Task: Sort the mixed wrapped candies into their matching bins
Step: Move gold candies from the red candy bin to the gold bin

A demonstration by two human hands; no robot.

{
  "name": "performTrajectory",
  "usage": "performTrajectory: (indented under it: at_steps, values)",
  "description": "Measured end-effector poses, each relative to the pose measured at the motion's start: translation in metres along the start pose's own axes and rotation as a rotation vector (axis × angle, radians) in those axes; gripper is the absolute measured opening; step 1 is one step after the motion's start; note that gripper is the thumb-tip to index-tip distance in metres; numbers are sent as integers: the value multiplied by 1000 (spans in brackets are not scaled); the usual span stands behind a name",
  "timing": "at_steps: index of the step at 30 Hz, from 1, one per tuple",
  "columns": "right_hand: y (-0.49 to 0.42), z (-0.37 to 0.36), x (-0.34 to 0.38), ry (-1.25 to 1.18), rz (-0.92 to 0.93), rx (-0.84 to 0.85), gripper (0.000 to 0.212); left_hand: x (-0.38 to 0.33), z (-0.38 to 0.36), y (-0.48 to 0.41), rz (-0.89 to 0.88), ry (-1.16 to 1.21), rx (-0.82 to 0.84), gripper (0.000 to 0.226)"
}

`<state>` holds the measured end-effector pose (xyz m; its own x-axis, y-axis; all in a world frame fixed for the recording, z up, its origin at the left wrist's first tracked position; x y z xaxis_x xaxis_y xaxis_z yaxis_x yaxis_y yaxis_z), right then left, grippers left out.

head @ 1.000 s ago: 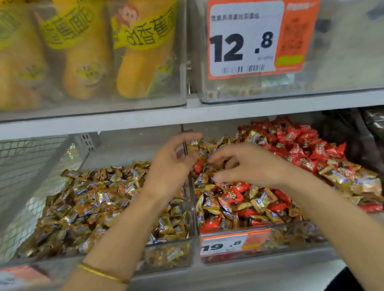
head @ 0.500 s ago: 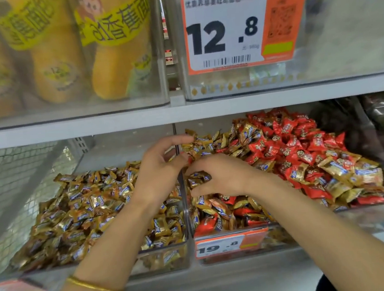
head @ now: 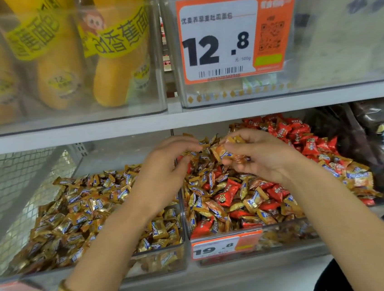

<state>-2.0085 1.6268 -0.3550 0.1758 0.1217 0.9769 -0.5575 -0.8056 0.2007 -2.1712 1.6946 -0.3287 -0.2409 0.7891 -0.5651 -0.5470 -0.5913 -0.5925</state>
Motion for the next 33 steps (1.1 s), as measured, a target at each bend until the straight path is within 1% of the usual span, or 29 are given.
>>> performTrajectory:
  at_steps: [2,4,6,8,11,12,13,17,19,20,22,23,24,25,27,28,29,31,33]
  values:
    - [3,6,-2,-155,-111,-24,8,-8,-5,-8,-65,-97,124,35]
    - [7,13,-3,-301,-203,-41,12,-11,-20,-17,-67,-230,315,38]
    - [10,19,-4,-474,-314,-39,16,-9,-39,-24,-22,-396,526,46]
    - [13,24,-5,-638,-414,-20,17,-6,-57,-29,36,-549,700,55]
    - [14,30,-4,-739,-440,17,15,5,-79,-33,164,-674,911,80]
    - [14,31,-4,-749,-434,22,15,9,-84,-31,206,-713,960,86]
    - [14,32,-4,-752,-429,23,15,10,-87,-31,227,-746,978,84]
    - [15,35,-6,-746,-438,7,16,14,-90,-31,270,-714,865,46]
    - [15,34,-6,-760,-449,32,13,16,-89,-33,290,-663,793,38]
    - [15,33,-5,-771,-454,50,12,17,-87,-35,325,-585,750,36]
    - [17,32,-5,-780,-457,68,16,16,-83,-38,487,-308,625,55]
    - [17,32,-6,-782,-460,65,19,15,-79,-39,531,-191,571,62]
    - [18,33,-6,-776,-465,56,22,13,-75,-41,559,-114,518,63]
    - [19,35,-7,-760,-466,41,23,13,-72,-42,589,-43,480,57]
    - [21,39,-7,-697,-452,-7,24,13,-66,-44,641,104,408,34]
    - [21,43,-7,-647,-431,-44,23,11,-63,-44,666,147,380,28]
    - [22,48,-5,-577,-383,-82,18,9,-62,-43,682,165,364,30]
    - [22,56,1,-371,-221,-135,4,9,-63,-42,687,117,356,46]
    - [22,63,7,-113,-52,-169,13,8,-67,-42,652,-20,381,62]
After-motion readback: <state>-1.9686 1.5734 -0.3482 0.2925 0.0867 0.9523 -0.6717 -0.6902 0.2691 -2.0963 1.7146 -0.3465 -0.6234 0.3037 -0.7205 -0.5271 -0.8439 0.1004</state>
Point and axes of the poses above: each hand's wrist, its own y-axis away from the middle knuckle, its own z-axis out of the back of the hand, x = y × z, the point moved 5 cm from there along -y, towards the middle knuckle, and after that the axes turned 11 degrees about -x, right-handed, at the moved point
